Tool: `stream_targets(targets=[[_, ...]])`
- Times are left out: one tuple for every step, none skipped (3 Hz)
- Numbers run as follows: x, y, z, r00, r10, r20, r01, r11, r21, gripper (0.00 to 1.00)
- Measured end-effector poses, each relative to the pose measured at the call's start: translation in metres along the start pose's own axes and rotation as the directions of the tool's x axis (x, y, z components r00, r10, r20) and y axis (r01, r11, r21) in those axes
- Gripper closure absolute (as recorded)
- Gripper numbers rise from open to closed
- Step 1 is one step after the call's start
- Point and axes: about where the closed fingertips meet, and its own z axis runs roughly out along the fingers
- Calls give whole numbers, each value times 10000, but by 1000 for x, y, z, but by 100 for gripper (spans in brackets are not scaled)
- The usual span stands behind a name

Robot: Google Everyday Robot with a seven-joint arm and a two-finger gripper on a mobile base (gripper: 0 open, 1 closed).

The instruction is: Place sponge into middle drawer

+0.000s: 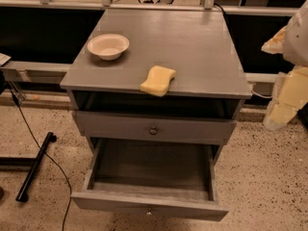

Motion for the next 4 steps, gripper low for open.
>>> stream_targets(targets=[[0, 0, 0, 10000, 0, 0, 0, 10000, 0, 0], [-30, -13, 42, 9991, 3, 429, 19, 9986, -527, 0], [-70, -32, 82, 9861, 603, 1547, -530, 9973, -509, 0], [-131, -65, 133, 9671, 747, 2430, -728, 9972, -171, 0]])
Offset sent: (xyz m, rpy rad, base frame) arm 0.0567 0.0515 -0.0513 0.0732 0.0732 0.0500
